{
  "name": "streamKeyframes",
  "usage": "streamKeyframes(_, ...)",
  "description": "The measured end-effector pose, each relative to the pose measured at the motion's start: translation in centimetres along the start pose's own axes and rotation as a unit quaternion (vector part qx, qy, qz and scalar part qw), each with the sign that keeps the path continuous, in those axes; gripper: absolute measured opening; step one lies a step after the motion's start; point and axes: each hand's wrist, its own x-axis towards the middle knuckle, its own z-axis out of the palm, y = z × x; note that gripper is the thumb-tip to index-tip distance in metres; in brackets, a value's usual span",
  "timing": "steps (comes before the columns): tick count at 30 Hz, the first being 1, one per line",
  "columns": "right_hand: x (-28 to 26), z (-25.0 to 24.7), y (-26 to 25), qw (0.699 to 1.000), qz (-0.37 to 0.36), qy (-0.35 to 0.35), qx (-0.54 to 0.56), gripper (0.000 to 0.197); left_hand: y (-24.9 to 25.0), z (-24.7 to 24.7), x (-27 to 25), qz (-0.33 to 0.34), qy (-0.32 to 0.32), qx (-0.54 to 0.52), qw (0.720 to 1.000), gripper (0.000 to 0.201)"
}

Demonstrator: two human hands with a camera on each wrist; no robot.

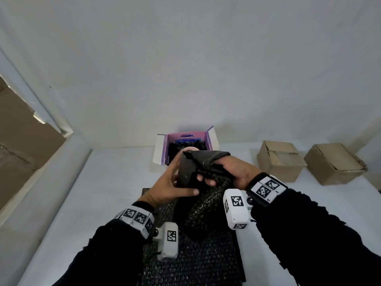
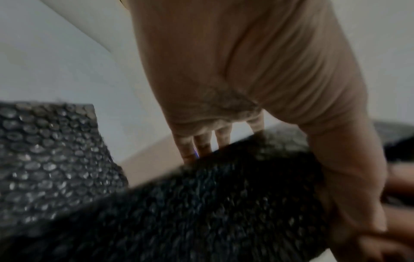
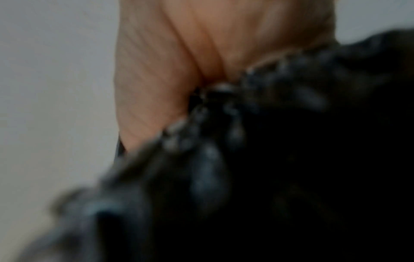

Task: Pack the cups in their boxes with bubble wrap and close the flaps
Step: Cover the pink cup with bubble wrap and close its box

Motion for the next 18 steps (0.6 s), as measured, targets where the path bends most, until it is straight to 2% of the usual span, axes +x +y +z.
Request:
streamKeyframes(1, 0.0, 0.0, -0.1, 1.0, 0.002, -0.014, 0.001, 0.032, 0.2, 1.3, 0.2, 0.009, -0.029, -0.021, 0.999, 0.072)
streamKeyframes(2, 0.0, 0.0, 0.0, 1.0, 0.001, -0.023, 0.007, 0.032, 0.4, 2.4, 0.3, 0.008, -0.035, -0.043, 0.998, 0.045)
streamKeyframes(3, 0.1, 0.0, 0.0, 0.999, 0.001, -0.029, 0.013, 0.034, 0.5, 3.3, 0.4, 0.001, -0.026, -0.067, 0.997, 0.026)
streamKeyframes(5, 0.1, -0.1, -0.2, 1.0, 0.001, -0.018, -0.006, 0.035, 0.0, 3.9, 0.8, -0.01, 0.017, -0.044, 0.999, 0.012)
streamKeyframes(9, -0.4, -1.6, -0.2, 0.996, -0.029, 0.035, -0.074, 0.022, -1.0, 2.0, 1.3, 0.005, 0.089, 0.099, 0.991, 0.023)
streamKeyframes(13, -1.1, -3.6, -0.1, 0.977, 0.001, 0.082, -0.195, 0.018, -0.5, -0.8, 1.0, 0.057, 0.137, 0.278, 0.949, 0.043)
streamKeyframes(15, -1.2, -4.3, -0.2, 0.958, 0.009, 0.088, -0.272, 0.016, 0.1, -1.6, 0.8, 0.077, 0.137, 0.378, 0.913, 0.042)
streamKeyframes(16, -1.2, -4.6, -0.4, 0.952, -0.001, 0.094, -0.291, 0.016, 0.4, -2.0, 0.6, 0.088, 0.133, 0.441, 0.883, 0.04)
streamKeyframes(18, -1.3, -5.2, -0.8, 0.94, -0.03, 0.1, -0.324, 0.02, 1.2, -2.4, 0.4, 0.092, 0.112, 0.543, 0.827, 0.053)
